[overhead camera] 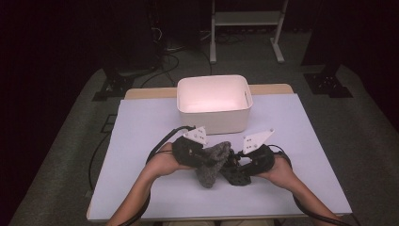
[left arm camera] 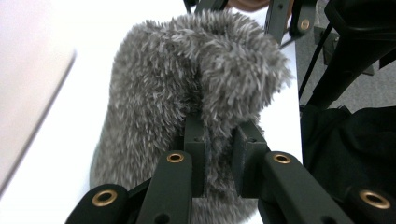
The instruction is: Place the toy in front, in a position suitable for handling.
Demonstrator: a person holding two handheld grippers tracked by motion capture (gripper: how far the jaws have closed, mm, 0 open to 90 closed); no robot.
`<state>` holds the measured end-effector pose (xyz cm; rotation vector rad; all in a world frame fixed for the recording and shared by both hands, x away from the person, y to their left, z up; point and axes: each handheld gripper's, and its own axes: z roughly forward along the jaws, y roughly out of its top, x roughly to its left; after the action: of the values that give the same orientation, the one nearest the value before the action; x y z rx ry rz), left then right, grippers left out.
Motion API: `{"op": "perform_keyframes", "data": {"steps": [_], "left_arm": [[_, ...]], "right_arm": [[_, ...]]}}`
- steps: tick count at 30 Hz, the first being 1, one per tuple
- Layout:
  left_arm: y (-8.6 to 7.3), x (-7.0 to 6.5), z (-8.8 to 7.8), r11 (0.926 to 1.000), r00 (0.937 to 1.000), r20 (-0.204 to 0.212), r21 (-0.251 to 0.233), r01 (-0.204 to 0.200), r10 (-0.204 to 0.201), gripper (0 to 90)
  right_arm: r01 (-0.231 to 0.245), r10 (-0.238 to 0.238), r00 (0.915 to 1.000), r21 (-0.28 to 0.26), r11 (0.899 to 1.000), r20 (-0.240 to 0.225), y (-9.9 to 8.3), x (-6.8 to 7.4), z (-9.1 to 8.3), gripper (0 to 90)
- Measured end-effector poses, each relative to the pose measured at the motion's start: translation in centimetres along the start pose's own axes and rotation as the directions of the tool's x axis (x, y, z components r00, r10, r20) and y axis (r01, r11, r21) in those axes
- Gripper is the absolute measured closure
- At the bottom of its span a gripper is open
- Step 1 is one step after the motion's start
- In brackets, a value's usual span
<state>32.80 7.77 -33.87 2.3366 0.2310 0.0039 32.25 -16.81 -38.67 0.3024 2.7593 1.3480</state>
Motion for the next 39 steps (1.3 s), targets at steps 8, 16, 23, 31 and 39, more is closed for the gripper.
{"op": "perform_keyframes", "data": {"steps": [8, 16, 23, 31, 39], "left_arm": [[-0.2, 0.1, -4.4, 0.9999, 0.9971, -0.077, -0.017, -0.002, 0.000, 78.8], [-1.2, 0.0, -4.7, 0.9997, 0.9967, -0.082, 0.025, 0.000, 0.002, 78.6], [-1.3, -0.1, -3.8, 0.9998, 0.9983, -0.057, 0.016, -0.007, 0.008, 78.2], [0.0, -0.6, -1.0, 0.9995, 0.9995, 0.005, 0.003, -0.030, 0.030, 78.4], [-0.2, -0.5, 0.7, 0.9998, 0.9983, 0.054, 0.005, -0.021, 0.020, 78.0]], "right_arm": [[-0.011, 0.007, 0.9991, -0.094, 0.995, -0.042, 2.6, -0.6, 1.8, 56.6], [-0.006, -0.002, 0.9967, -0.096, 0.995, -0.081, 3.4, -0.6, 4.1, 56.4], [0.006, -0.011, 0.9976, -0.064, 0.998, -0.068, 2.3, -0.2, 3.0, 56.4], [0.006, -0.008, 0.9986, -0.021, 1.000, -0.052, 1.4, 0.0, 0.0, 55.9], [0.028, -0.027, 0.9992, 0.033, 0.999, -0.029, 0.8, 0.4, -1.5, 56.2]]}}
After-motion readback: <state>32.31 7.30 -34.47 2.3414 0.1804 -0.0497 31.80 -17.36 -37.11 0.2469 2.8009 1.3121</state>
